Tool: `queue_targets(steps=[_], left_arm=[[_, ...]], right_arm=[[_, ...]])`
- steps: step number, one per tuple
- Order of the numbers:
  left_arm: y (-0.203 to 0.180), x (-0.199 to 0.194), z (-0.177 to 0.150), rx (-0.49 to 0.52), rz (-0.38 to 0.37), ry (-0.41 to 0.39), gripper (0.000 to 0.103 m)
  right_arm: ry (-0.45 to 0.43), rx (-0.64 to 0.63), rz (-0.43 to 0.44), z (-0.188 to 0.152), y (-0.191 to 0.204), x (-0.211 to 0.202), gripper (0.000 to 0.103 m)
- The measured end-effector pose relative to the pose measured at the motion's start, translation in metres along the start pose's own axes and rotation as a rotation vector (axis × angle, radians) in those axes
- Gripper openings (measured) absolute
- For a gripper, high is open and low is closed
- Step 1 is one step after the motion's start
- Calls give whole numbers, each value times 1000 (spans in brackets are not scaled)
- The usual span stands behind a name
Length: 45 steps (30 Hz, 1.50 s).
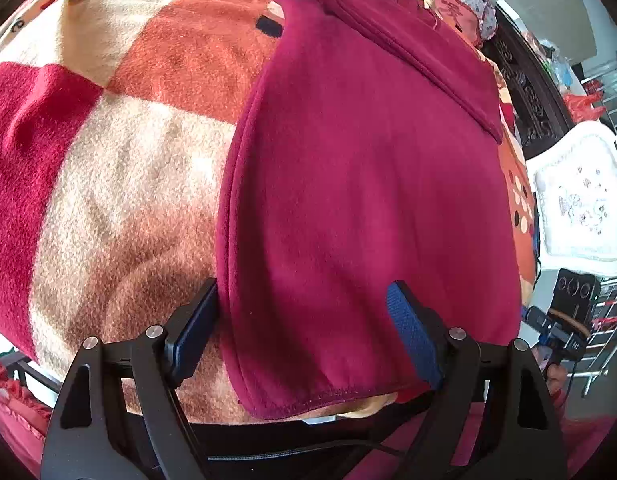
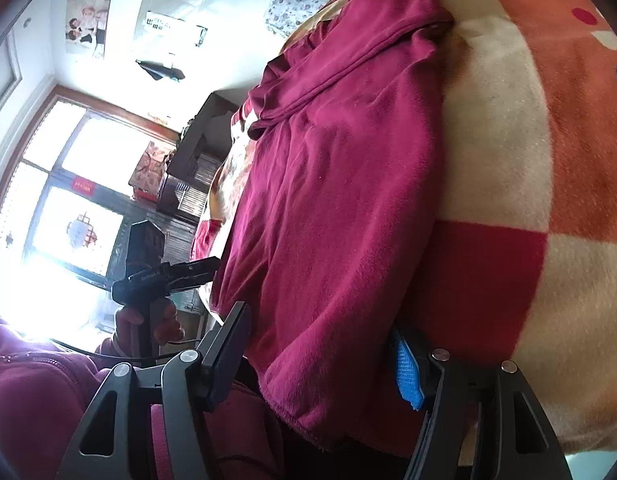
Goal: Fold small clothes
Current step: 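Close the left gripper on the hem while the right gripper grasps beside it, then lift the held hem with both grippers and fold it toward the collar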
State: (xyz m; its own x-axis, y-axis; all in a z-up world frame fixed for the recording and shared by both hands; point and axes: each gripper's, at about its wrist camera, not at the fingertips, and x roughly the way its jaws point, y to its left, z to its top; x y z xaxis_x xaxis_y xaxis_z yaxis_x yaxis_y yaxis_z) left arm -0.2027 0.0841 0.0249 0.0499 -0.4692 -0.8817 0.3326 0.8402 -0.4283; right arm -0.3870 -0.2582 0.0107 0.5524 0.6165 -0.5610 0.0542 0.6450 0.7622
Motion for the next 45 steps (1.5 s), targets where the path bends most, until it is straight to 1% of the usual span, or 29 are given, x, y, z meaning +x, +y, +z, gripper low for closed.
queue_targets(steps=[4, 5, 6, 7, 8, 9, 10, 11, 12, 13, 14, 16, 19, 20, 22, 24, 25, 27, 30, 33, 36, 38, 45], left_arm=[[-4, 2, -2, 42, 16, -5, 84], [-6, 3, -2, 48, 18, -4, 82], [-8, 4, -2, 57, 24, -4, 77], [-13, 7, -2, 70, 38, -1, 64], [-19, 10, -1, 82, 53, -1, 45], [-19, 10, 0, 85, 55, 2, 33], [-16, 11, 2, 70, 38, 16, 18], [-15, 11, 4, 56, 26, 22, 13], [-16, 11, 6, 50, 20, 23, 12], [-18, 8, 11, 57, 15, 19, 10], [-20, 5, 15, 65, 8, 8, 9], [-28, -7, 31, 77, -31, -41, 8], [-37, -21, 58, 82, -71, -119, 8], [-41, -25, 72, 86, -79, -151, 8], [-48, -27, 91, 93, -86, -191, 8], [-57, -29, 117, 111, -92, -240, 8], [-58, -29, 123, 117, -89, -258, 8], [-62, -31, 151, 126, -101, -309, 8], [-58, -31, 185, 116, -110, -350, 8], [-63, -26, 204, 129, -72, -376, 8], [-65, -17, 215, 145, -1, -385, 8], [-66, -12, 219, 154, 36, -388, 8], [-75, -2, 218, 210, 100, -399, 8]], right_arm=[[8, 15, 27, 4, -1, 7, 63], [9, 16, 28, 5, -1, 9, 63], [12, 11, 24, 6, 0, 11, 63], [15, 3, 19, 7, 2, 12, 60], [21, -12, 14, 7, 4, 13, 56], [32, -28, 12, 7, 7, 15, 43], [42, -44, 9, 8, 11, 18, 30], [45, -52, 12, 9, 13, 19, 27], [46, -59, 24, 11, 16, 20, 25], [46, -70, 33, 14, 18, 19, 22], [35, -94, 48, 20, 25, 17, 22], [6, -128, 83, 32, 33, 10, 21], [-62, -173, 119, 60, 44, -1, 20], [-94, -187, 117, 75, 46, -4, 20], [-148, -200, 116, 98, 47, -8, 20], [-198, -220, 93, 118, 48, -10, 20], [-227, -226, 79, 131, 47, -11, 20], [-264, -223, 66, 155, 45, -11, 20], [-301, -221, 40, 189, 39, -11, 20], [-322, -197, 24, 214, 30, -9, 20], [-328, -197, 1, 227, 27, -8, 20], [-320, -198, -15, 232, 26, -5, 20], [-268, -217, -80, 234, 24, 9, 20]])
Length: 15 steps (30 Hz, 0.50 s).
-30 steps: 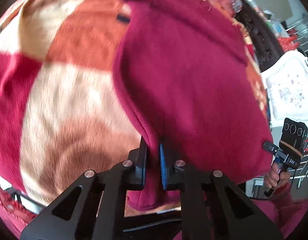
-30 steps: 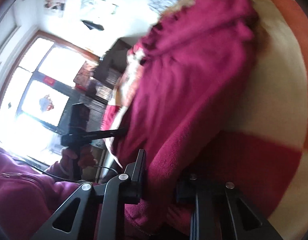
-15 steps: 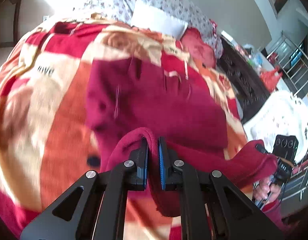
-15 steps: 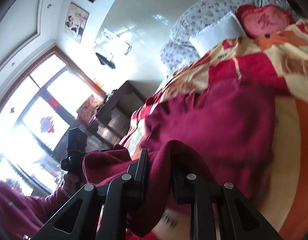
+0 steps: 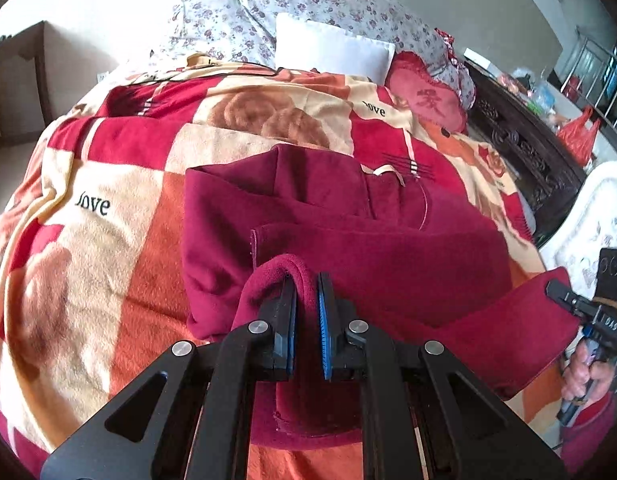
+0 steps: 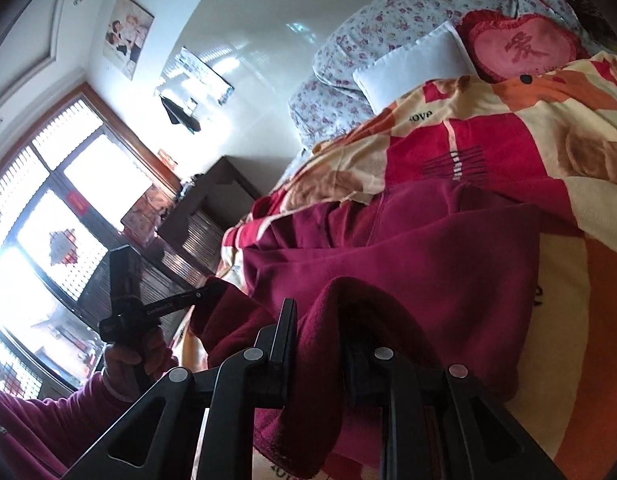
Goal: Fold small clothes
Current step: 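Lift the held hem with both grippers and fold it toward the collar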
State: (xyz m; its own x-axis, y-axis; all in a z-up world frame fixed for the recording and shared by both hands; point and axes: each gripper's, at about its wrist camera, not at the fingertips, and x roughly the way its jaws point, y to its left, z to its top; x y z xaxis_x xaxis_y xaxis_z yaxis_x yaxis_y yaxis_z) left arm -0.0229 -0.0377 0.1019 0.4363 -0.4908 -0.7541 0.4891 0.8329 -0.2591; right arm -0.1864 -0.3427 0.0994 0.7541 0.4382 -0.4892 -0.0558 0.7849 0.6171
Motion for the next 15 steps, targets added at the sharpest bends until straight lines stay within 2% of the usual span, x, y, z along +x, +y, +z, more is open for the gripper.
queue_targets(steps=[15], left_arm=[[-6, 1, 0, 20, 20, -10, 8]], right_arm=[[-1, 3, -12, -2, 3, -4, 20]])
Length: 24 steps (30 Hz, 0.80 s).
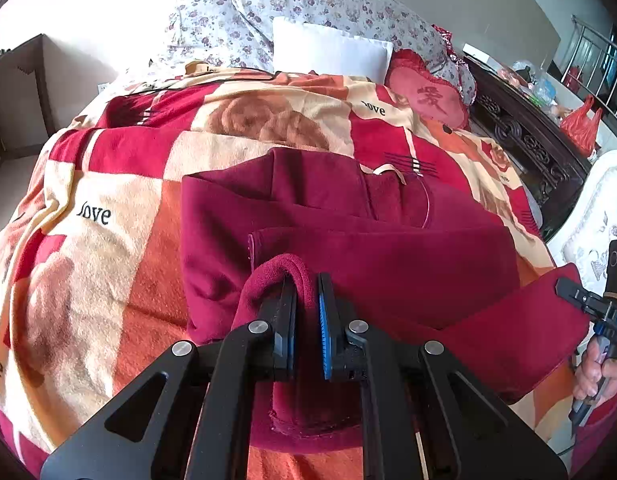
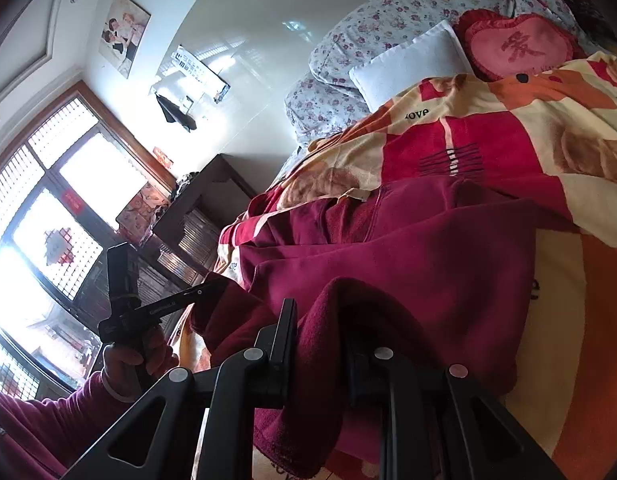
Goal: Fold small clothes
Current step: 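Lift the held hem with both grippers and fold it toward the collar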
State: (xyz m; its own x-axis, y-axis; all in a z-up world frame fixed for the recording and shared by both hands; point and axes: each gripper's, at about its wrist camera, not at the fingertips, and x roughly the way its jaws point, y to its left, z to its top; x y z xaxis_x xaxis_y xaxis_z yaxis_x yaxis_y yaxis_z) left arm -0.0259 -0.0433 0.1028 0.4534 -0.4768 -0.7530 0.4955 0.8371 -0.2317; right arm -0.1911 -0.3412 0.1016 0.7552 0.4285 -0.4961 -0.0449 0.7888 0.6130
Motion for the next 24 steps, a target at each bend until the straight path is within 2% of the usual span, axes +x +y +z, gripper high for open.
queue_targets(steps=[7, 16, 19, 23, 24], left_arm=[[7, 1, 24, -52, -19, -21, 8], [5, 28, 63, -57, 16, -51, 8], [7, 43, 67, -59, 40, -44, 8], [19, 61, 67, -111, 48, -22, 8], [22, 63, 67, -121, 43, -18, 8]], right_arm=[[-35, 25, -8, 13, -10, 0, 20], [-85, 128, -54, 46, -44, 16, 20], [-81, 181, -61, 51, -61, 25, 20], [-51, 251, -108, 58, -84, 41, 20], [-41, 264, -109, 61, -88, 44, 23]])
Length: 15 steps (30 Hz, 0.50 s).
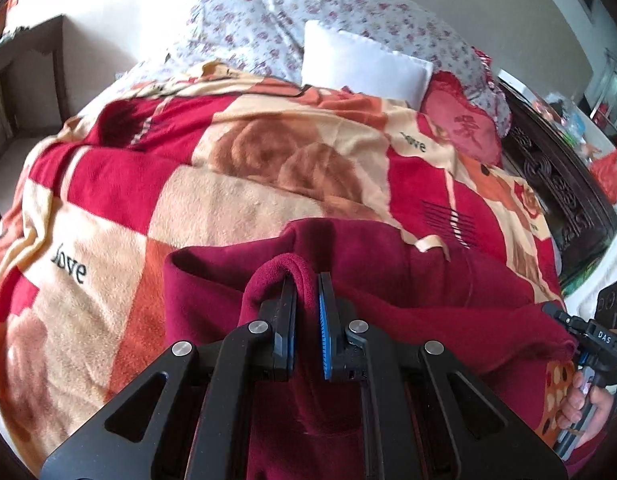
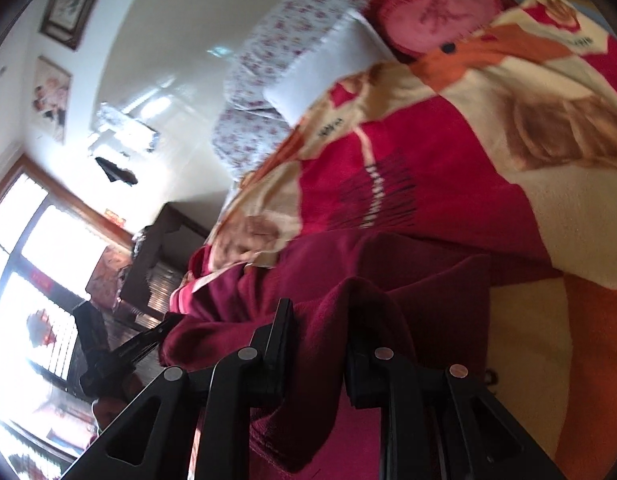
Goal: Fold small clothes
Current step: 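Lift the held hem with both grippers and fold it toward the collar, then open both grippers to release the folded hem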
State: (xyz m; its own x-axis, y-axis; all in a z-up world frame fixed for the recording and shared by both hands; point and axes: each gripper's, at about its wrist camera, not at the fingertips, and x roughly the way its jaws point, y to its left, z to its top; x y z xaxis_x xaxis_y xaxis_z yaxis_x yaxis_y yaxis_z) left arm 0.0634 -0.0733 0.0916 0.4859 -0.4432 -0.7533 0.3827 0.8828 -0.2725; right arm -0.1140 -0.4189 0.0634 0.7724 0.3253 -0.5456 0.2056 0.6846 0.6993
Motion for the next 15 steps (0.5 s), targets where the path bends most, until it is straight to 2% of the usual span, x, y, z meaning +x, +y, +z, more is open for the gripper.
queue_targets(steps=[1, 5, 9, 12, 13, 15], left_arm=[[4, 3, 2, -17, -12, 9, 8], [13, 5, 8, -59, -74, 37, 9], [16, -2, 12, -68, -114, 49, 12], [16, -8, 13, -61, -125, 47, 15], [16, -10, 13, -62, -130, 48, 19], [16, -15, 14, -62, -133, 35, 35]], right_arm=[[13, 16, 7, 4, -3, 2, 28], [21, 57, 36, 16, -5, 0, 34], [22, 73, 69, 16, -1, -10, 38], [1, 85, 69, 13, 1, -22, 45], [-12, 87, 75, 13, 0, -28, 45], [-38, 97, 78, 12, -2, -40, 45]])
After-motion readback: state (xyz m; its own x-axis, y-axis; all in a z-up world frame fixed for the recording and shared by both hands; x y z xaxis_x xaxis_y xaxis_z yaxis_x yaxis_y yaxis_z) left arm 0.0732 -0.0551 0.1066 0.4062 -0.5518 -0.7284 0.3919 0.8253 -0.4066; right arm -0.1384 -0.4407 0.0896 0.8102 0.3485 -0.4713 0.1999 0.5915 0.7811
